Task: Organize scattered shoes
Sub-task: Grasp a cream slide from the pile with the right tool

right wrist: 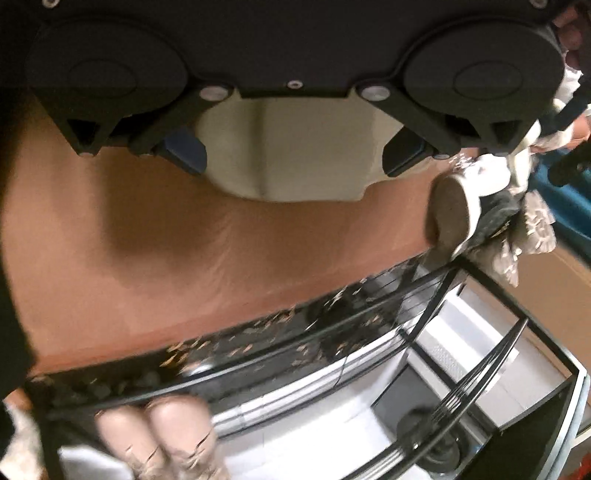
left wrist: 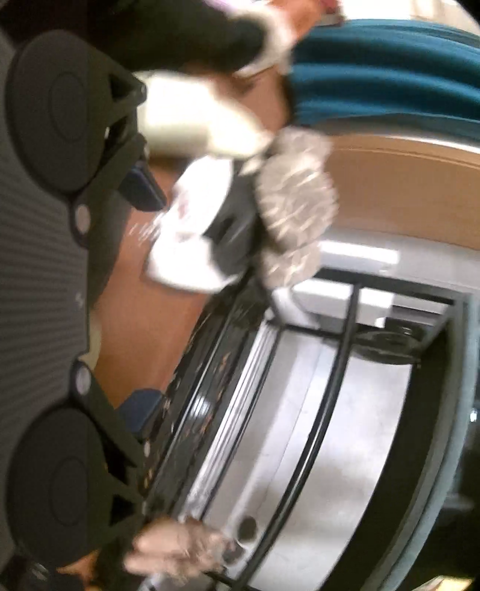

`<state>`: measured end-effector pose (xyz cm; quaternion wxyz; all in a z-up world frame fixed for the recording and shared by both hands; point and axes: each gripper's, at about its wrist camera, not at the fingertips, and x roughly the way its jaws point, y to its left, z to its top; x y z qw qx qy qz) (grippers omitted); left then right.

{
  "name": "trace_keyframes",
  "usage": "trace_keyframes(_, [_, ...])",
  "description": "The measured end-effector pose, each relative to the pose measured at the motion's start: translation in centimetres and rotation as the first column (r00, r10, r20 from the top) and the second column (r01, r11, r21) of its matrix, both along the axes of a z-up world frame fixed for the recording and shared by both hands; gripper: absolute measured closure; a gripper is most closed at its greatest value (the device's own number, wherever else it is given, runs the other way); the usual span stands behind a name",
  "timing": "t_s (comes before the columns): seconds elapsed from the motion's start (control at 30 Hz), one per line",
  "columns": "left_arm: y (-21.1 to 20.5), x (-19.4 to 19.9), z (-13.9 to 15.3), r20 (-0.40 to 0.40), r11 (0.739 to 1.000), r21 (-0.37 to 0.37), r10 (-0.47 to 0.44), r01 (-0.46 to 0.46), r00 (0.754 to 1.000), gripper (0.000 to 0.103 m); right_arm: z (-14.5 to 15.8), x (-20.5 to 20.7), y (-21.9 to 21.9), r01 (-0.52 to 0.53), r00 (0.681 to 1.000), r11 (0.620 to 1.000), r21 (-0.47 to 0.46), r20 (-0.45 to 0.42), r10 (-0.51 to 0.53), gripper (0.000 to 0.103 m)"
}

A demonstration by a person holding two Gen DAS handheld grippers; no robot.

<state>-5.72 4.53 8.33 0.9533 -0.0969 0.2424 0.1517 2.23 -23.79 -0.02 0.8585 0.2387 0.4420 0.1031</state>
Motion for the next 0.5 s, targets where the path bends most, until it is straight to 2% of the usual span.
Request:
trace_keyframes(0.07, [0.9, -0.6, 0.0, 0.010, 1.000, 0.022, -0.004, 0.004, 1.000, 0.001, -0.2, 0.7, 1.0, -0.033, 0.999, 0.999, -0.026, -0.004, 0.033, 0.000])
trace_keyframes(0.2, [1.4, -0.7, -0.7, -0.018, 1.000, -0.009, -0.016, 0.016, 1.000, 0.001, -1.1, 1.8, 3.8, -0.107, 0.994, 0.981, -0.162, -0.026, 0.104, 0.000])
trace_keyframes(0.3, [0.9, -0.8, -0.9, -0.033, 0.999, -0.007, -0.041, 0.041, 0.999, 0.001, -1.4, 1.9, 4.3, -0.116, 0.993, 0.979, -0.166, -0.041, 0.111, 0.007])
trace_keyframes(0.33, [0.9, -0.6, -1.1, -0.033, 0.999, -0.006, -0.047, 0.047, 0.998, 0.001, -1.4, 1.9, 4.5, -0.116, 0.993, 0.979, -0.171, -0.050, 0.109, 0.019])
trace_keyframes(0.37, [0.9, -0.5, -1.3, -0.032, 0.999, -0.006, -0.053, 0.052, 0.998, 0.001, -1.5, 2.0, 4.6, -0.113, 0.993, 0.977, -0.183, -0.058, 0.104, 0.022])
trace_keyframes(0.5, [0.5, -0.5, -1.5, -0.025, 0.998, -0.024, -0.055, 0.055, 0.998, 0.001, -0.7, 1.6, 4.3, -0.052, 0.998, 0.982, -0.180, -0.030, 0.048, 0.024])
